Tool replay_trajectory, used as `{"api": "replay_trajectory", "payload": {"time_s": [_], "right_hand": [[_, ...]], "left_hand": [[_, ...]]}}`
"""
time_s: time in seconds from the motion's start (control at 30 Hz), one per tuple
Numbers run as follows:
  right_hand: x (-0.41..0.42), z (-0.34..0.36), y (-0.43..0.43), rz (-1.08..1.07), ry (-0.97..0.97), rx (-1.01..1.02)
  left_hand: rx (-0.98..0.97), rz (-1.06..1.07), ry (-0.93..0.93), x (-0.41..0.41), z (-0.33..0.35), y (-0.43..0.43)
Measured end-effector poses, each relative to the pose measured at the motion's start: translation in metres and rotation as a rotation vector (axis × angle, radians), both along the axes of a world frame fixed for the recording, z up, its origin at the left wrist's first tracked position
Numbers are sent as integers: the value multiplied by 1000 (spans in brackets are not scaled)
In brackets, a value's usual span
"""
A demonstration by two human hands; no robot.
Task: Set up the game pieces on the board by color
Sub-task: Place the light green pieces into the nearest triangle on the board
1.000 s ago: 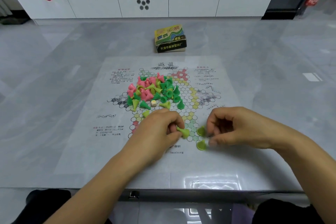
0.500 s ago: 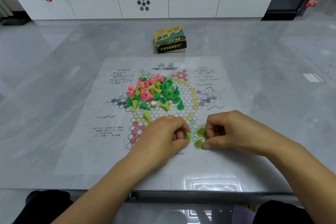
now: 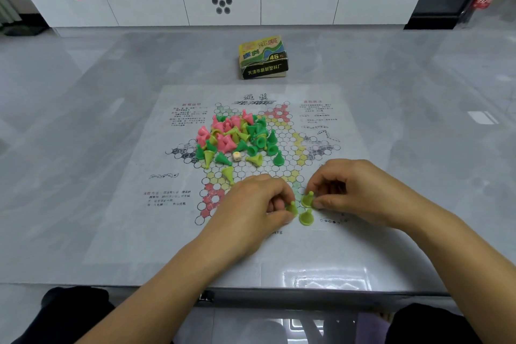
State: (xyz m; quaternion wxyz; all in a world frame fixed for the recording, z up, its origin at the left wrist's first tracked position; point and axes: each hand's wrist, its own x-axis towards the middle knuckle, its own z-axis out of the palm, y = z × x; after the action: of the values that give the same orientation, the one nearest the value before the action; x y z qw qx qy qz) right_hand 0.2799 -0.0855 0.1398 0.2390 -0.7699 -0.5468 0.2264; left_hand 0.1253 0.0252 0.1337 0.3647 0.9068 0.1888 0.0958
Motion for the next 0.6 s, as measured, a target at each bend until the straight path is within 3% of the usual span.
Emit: {"api": "replay_trajectory", "payload": {"time_s": [0.2,0.37,0.5,0.6], "right_hand": [[-1,0,1,4,40,3],[3,3,0,-38,181,-10],[7,3,4,-131,146,71],[5,1,12,-148,114,121]], "left_hand": [[-7,-4,8,0,-2,1],[-182,107,-53,-7,7,22],[35,397,-98,-22,11,58],[260,372,29,-27,4,68]]}}
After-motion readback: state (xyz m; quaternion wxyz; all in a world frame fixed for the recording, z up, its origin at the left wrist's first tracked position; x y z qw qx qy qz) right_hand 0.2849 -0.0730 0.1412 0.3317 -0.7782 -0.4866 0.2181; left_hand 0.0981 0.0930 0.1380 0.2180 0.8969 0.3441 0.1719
